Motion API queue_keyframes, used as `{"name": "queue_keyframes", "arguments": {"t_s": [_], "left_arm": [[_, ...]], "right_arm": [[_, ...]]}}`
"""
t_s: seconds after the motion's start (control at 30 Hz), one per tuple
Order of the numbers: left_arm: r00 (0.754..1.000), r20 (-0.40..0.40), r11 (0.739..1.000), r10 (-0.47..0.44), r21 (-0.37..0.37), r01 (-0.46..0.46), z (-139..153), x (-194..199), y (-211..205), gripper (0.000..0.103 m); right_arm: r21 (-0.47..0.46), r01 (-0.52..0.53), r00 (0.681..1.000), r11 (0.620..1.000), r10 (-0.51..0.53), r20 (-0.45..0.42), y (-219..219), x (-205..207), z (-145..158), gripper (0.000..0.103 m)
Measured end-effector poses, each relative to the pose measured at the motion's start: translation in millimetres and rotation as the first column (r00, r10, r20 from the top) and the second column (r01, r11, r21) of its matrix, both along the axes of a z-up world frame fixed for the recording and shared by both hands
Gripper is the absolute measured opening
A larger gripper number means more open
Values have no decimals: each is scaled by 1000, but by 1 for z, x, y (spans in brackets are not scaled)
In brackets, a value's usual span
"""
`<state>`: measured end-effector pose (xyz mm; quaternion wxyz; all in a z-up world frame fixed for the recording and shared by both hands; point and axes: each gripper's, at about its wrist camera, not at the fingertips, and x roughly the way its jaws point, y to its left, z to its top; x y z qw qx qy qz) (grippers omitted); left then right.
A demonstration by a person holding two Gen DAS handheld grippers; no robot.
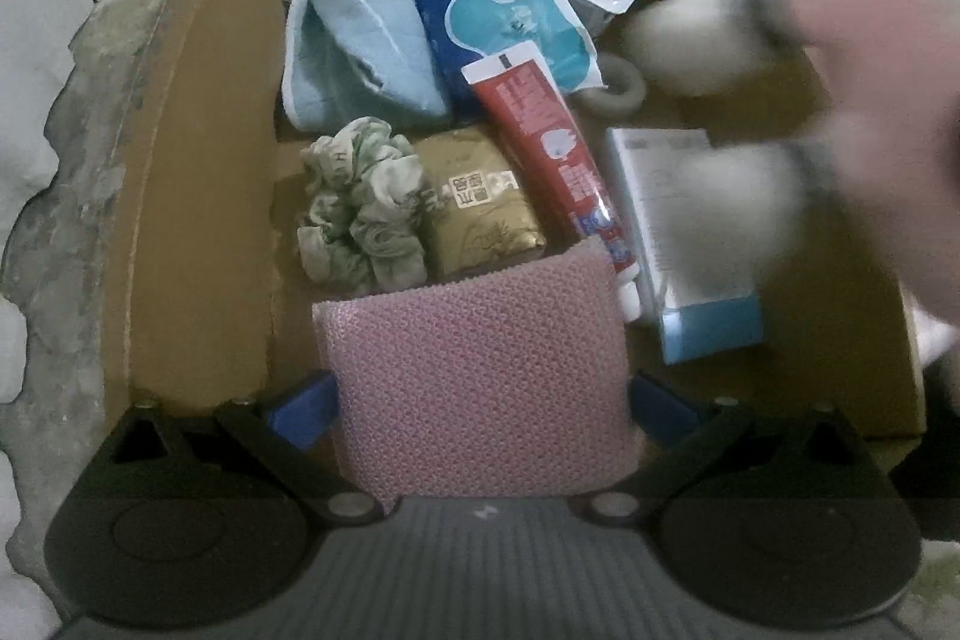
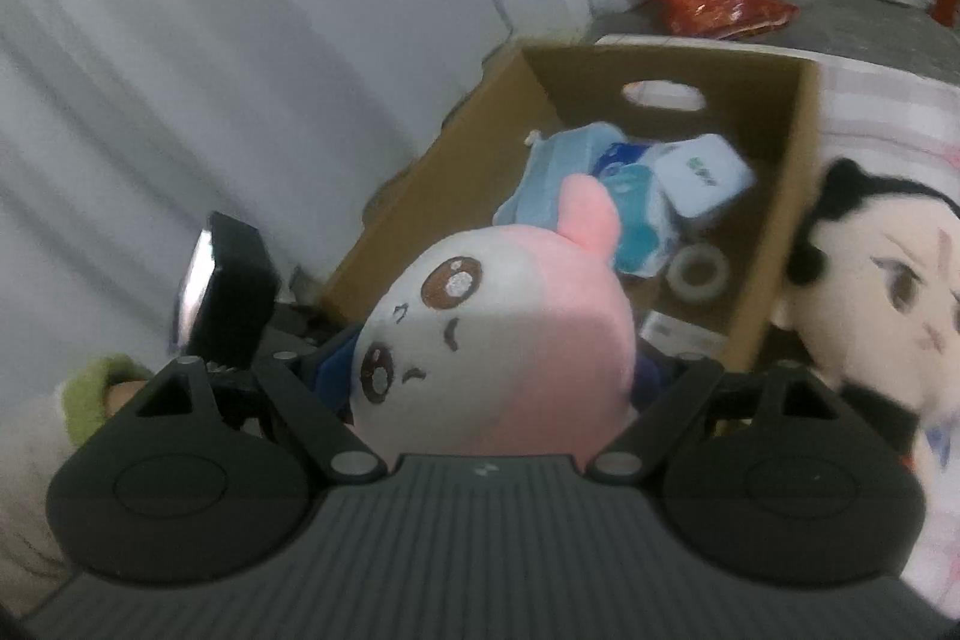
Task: Organize soft objects
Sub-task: 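Open both tools to drop the sponge and bunny into the box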
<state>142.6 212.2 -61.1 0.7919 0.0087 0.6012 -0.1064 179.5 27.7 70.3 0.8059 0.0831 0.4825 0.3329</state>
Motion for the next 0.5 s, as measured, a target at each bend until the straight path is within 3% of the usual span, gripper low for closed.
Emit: {"name": "queue_keyframes", "arguments": {"t_s": [0.27, 0.5], "left_arm": [[993, 112, 998, -23, -54, 29, 14, -18, 5, 103], [985, 172, 995, -17, -89, 33, 32, -29, 21, 103]], "right_arm": [[-189, -166, 985, 968, 155, -72, 81, 48, -45, 84], [-241, -221, 967, 945, 180, -181, 109, 60, -93, 83]]}}
